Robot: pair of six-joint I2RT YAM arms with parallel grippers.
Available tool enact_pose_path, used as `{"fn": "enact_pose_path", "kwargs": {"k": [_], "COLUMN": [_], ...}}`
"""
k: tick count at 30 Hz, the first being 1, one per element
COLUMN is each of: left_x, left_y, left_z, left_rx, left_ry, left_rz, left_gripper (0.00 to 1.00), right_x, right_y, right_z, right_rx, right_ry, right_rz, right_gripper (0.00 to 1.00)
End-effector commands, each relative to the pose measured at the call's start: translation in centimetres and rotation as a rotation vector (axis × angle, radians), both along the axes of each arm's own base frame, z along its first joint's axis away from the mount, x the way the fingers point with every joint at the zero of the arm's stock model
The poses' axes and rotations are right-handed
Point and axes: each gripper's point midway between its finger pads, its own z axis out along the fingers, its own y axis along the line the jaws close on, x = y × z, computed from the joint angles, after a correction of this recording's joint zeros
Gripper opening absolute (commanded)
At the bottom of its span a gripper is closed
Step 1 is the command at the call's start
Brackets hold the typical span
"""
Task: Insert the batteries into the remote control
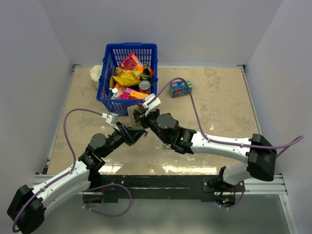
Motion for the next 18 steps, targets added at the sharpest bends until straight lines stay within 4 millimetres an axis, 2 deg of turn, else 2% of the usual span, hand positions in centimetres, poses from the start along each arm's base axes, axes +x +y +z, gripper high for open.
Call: {"fn": "enact_pose_path", "kwargs": {"k": [1, 8, 11, 13, 14, 16, 17, 18], "left_x": [0.1, 0.2, 0.3, 0.8, 0.9, 1.2, 1.3, 1.4], "left_y": [-0.4, -0.4, -0.4, -0.3, -0.3, -0.2, -0.2, -0.1], "left_z": [5.2, 5.5, 5.0, 4.1, 4.0, 2.8, 2.6, 2.2], "left_rx": [-0.080, -0.083, -0.082, -0.062, -0.052, -0.004, 0.009, 0.024], "left_ry": [-0.147, -0.150, -0.127, -0.093, -0.090, -0.062, -0.054, -0.047], "left_rz": [-0.014, -0.010, -0.004, 0.016, 0.017, 0.033, 0.037, 0.042], "left_gripper": [0.00, 0.00, 0.00, 0.00, 0.00, 0.00, 0.00, 0.00], "right_x": [1.1, 0.7, 0.8, 1.4, 1.6, 2.4, 2.6, 3.6], "right_y": [-0.4, 0.3, 0.2, -0.4, -0.9, -2.3, -3.4, -5.2], "right_z": [1.1, 0.9, 0.9, 1.5, 0.4, -0.1, -1.2, -1.0], "right_rx": [-0.011, -0.024, -0.029, -0.025, -0.071, -0.070, -0.100, -0.084], "right_ry": [-0.029, -0.049, -0.038, -0.018, 0.015, 0.070, 0.109, 0.136], "right_rz": [-0.043, 0.006, -0.001, -0.048, -0.062, -0.108, -0.132, -0.177], "right_gripper": [0.27, 0.26, 0.26, 0.32, 0.36, 0.37, 0.39, 0.43]}}
